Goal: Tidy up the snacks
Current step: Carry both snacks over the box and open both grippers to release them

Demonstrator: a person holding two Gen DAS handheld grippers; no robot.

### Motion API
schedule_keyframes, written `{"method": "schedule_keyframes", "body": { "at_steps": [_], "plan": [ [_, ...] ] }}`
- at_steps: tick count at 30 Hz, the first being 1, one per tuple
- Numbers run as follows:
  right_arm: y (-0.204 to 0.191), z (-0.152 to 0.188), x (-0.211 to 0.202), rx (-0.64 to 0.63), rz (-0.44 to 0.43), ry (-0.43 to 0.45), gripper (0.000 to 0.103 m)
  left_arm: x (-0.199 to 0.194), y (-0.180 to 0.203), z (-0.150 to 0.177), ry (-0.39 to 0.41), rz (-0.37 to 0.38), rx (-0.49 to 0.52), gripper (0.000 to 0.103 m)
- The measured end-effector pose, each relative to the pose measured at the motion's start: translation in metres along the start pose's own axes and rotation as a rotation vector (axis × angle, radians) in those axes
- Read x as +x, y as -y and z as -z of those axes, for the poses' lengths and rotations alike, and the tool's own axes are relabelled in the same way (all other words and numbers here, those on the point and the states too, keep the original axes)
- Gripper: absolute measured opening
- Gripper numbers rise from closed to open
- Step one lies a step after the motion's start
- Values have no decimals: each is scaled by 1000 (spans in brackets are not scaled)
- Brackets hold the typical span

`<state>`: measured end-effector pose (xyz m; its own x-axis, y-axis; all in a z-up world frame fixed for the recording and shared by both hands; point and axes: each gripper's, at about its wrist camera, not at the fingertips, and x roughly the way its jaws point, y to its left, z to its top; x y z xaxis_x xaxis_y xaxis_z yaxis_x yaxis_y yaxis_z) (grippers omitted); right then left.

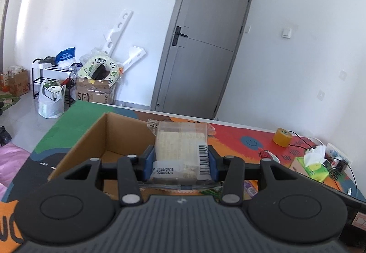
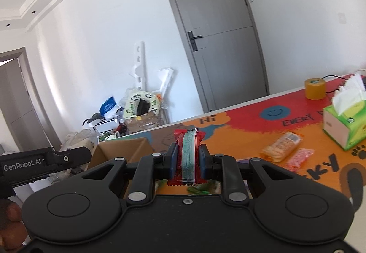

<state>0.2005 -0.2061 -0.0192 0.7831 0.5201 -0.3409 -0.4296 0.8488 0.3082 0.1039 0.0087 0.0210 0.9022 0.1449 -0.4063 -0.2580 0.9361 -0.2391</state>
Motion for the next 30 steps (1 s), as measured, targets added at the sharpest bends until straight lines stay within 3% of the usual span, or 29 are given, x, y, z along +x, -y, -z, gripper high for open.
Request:
{"method": "schedule_keyframes", "body": {
  "at_steps": [7, 24, 30],
  "plan": [
    [-22, -1, 11, -17, -54, -13, 21, -1, -22, -8, 15, -40, -27, 46],
    [-82, 4, 47, -79, -152, -70, 21, 31, -73, -3, -72, -108, -77, 46],
    [-95, 5, 52, -85, -184, -79, 21, 28, -79, -3, -66, -123, -80, 46]
  ]
}}
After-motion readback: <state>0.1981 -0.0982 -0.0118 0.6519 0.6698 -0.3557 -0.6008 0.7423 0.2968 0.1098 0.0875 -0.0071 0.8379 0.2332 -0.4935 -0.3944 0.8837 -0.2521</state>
